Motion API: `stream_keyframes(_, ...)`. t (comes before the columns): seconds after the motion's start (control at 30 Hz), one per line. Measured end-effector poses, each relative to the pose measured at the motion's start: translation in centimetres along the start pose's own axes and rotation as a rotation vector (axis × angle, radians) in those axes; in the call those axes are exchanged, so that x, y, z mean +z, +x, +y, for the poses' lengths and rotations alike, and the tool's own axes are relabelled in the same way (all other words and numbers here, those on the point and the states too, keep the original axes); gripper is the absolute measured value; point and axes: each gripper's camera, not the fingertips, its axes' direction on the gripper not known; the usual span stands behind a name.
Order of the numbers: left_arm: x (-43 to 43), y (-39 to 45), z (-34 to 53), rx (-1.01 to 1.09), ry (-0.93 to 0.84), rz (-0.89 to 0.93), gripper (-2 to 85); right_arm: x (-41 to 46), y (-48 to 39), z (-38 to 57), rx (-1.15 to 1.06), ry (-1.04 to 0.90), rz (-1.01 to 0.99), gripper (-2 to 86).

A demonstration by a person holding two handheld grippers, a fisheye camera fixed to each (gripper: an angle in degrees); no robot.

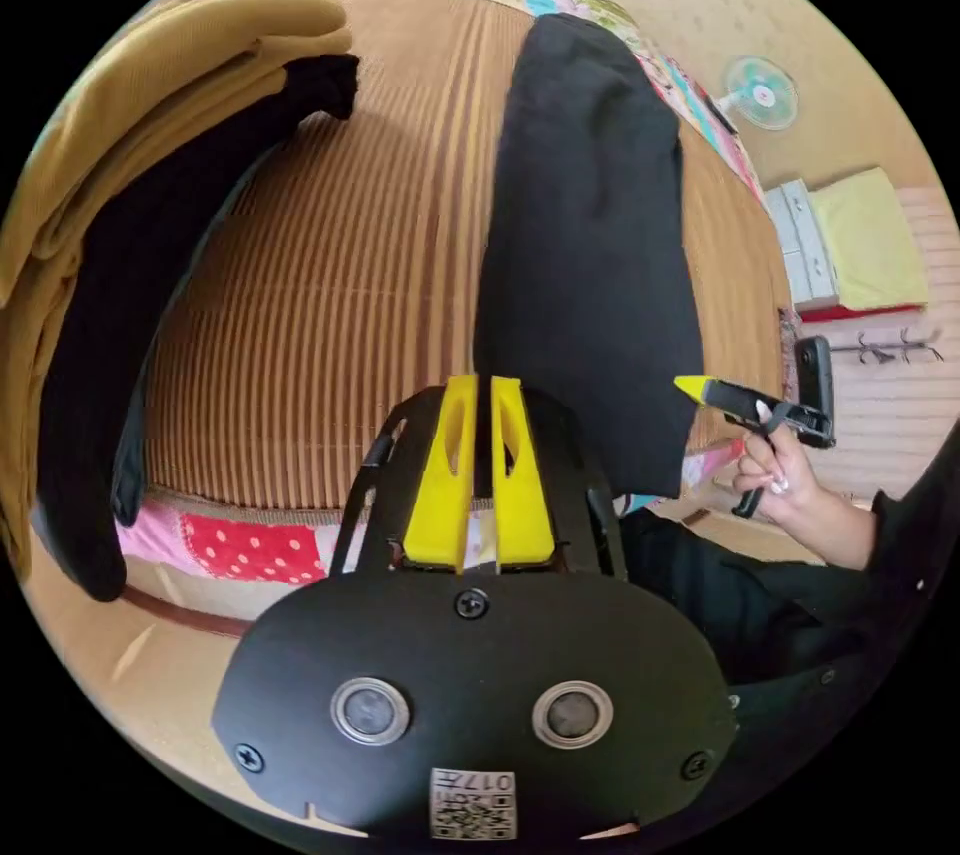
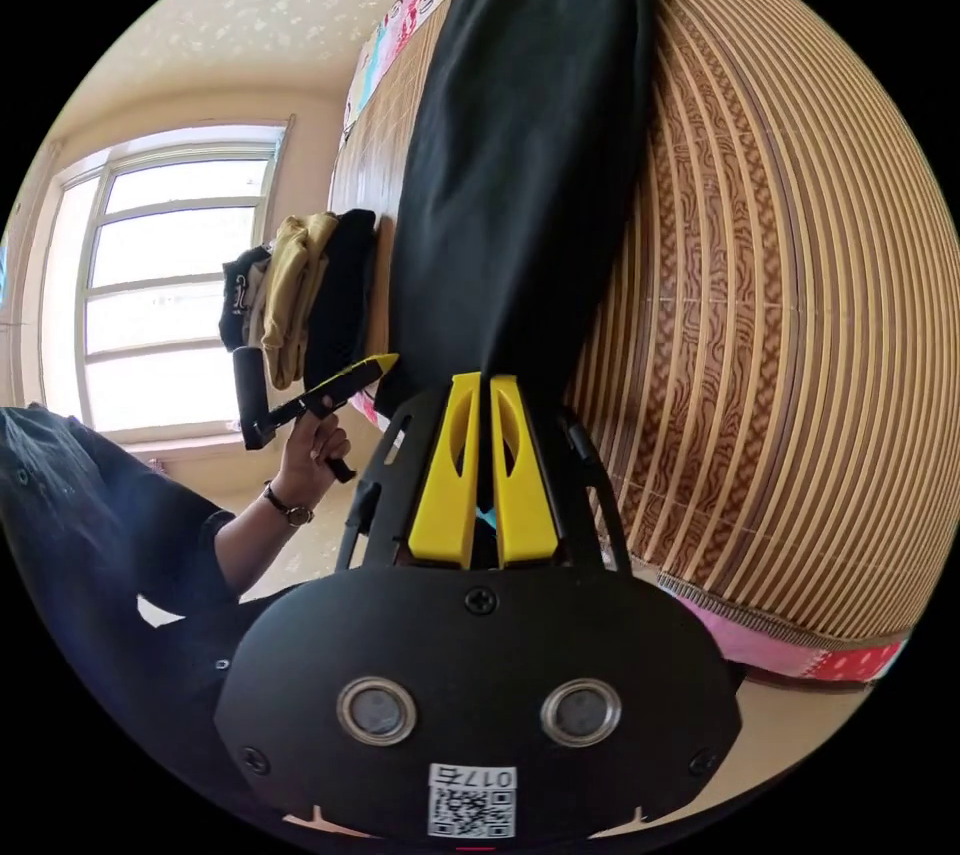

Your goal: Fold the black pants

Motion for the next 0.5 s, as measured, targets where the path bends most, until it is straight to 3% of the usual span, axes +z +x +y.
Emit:
stream_keyframes(0.1, -1.2, -0.4, -0.2, 0.059, -0.012, 0.092, 1.0, -1.8, -1.6, 1.5, -0.021, 0.09, -0.002, 2.3)
stream_keyframes(0.2, -0.6, -1.6, -0.2, 0.067, -0.049, 0.168, 0.7, -1.7, -2.2, 3.0, -0.075, 0.112, 0.159, 2.4)
stream_keyframes(0.33, 0.2, -2.1, -0.2, 0.062, -0.087, 0.044, 1.2, 1.7, 1.0, 4.2, 0.017, 0.043, 0.205, 3.0)
stream_keyframes(0.5, -1.7, -3.6, -2.1, 0.055, -0.004, 0.03, 5.3, 0.5, 1.3, 5.9, 0.1, 0.16, 0.191, 5.9)
